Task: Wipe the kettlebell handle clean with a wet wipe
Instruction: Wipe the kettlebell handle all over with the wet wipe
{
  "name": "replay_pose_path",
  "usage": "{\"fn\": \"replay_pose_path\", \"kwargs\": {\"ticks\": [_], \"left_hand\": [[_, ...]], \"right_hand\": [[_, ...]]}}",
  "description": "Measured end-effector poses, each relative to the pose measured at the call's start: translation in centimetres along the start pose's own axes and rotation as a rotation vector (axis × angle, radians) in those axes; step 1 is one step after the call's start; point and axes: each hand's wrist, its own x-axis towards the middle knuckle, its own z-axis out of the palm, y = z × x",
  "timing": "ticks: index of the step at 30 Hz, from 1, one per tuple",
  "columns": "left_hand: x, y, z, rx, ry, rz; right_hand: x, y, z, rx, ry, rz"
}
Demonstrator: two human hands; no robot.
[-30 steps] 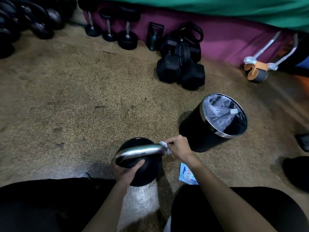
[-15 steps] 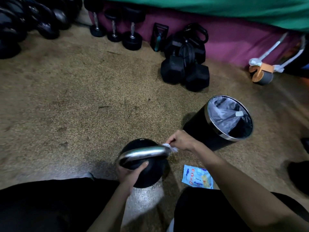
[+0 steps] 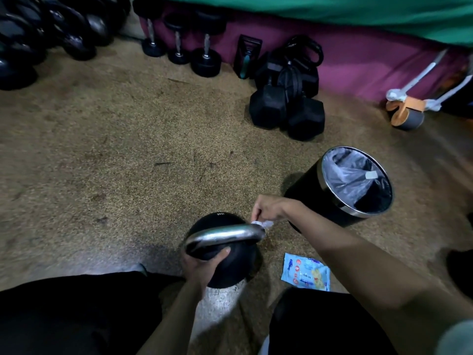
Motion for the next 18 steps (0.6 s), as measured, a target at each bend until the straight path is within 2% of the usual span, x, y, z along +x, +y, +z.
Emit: {"fn": "replay_pose_path", "kwargs": {"ticks": [7,12,18], "left_hand": [[0.9,-0.7,-0.1,0.029,-0.040,-0.051],[6.9,-7.0,0.6,0.097,-0.025,-0.076],[4.7,-4.4,0.5,0.068,0.010,-0.055]], "right_hand": [[-0.1,-1.9,0.0,-0.061,-0.015,-0.033],[-1.9,0.5,-0.2,0.026,0.095,-0.054],[-1.5,-0.5,2.3,0.093,0.262,-0.017]]}}
